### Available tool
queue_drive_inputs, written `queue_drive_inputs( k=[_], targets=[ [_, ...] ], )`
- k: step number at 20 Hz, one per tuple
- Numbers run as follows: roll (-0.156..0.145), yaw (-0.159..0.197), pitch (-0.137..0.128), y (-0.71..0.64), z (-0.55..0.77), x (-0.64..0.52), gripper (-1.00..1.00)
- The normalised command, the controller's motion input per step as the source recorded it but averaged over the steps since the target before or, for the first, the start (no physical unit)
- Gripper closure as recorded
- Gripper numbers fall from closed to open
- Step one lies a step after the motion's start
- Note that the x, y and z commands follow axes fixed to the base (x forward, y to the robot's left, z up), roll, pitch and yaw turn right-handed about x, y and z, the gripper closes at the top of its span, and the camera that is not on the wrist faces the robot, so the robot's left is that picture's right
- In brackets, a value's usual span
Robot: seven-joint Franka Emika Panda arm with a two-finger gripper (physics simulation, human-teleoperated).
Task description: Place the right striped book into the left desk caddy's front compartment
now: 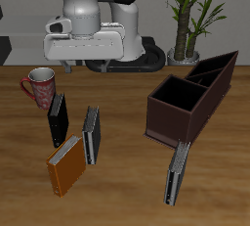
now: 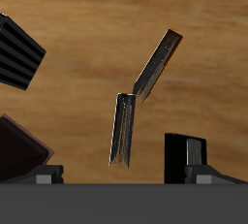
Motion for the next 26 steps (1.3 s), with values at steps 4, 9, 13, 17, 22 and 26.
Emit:
queue_drive_inputs(
  k=[4, 9, 13, 17, 22, 26],
  targets=[
    [-0.022, 0.034, -0.012, -0.01, -0.25, 0.16, -1.0],
    [0.004, 0.0, -0.021, 0.09, -0.15, 0.09, -1.0],
    [0.019, -0.035, -0.021, 0.07, -0.18, 0.15, -1.0],
    [-0.002, 0.01, -0.007, 0.02, -0.15, 0.06, -1.0],
    [0.0, -0.005, 0.005, 0.0, -0.2, 0.07, -1.0],
    [-0.01, -0.023, -0.017, -0.07, -0.09, 0.02, -1.0]
  ],
)
